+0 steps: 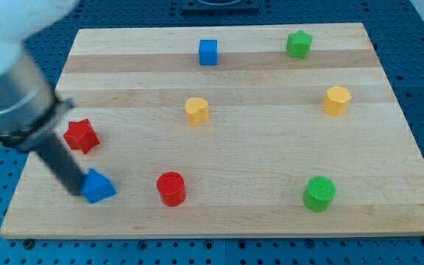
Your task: Put blue triangle to the bottom right of red star
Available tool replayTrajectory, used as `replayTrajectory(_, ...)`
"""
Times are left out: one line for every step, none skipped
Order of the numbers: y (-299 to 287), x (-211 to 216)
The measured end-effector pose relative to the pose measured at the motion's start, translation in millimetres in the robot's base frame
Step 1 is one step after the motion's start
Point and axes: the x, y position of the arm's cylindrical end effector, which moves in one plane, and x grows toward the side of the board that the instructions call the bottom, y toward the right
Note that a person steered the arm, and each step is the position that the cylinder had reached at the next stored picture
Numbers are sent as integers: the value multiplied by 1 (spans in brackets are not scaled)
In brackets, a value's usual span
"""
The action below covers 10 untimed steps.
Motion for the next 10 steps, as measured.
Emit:
replayTrajectory(35,-2)
replayTrajectory(-1,30)
replayTrajectory(51,39)
replayTrajectory(92,27)
replayTrajectory(76,11)
replayTrajectory(66,1)
replayTrajectory(64,-1)
replayTrajectory(53,-9)
replayTrajectory(42,17)
replayTrajectory(34,-18)
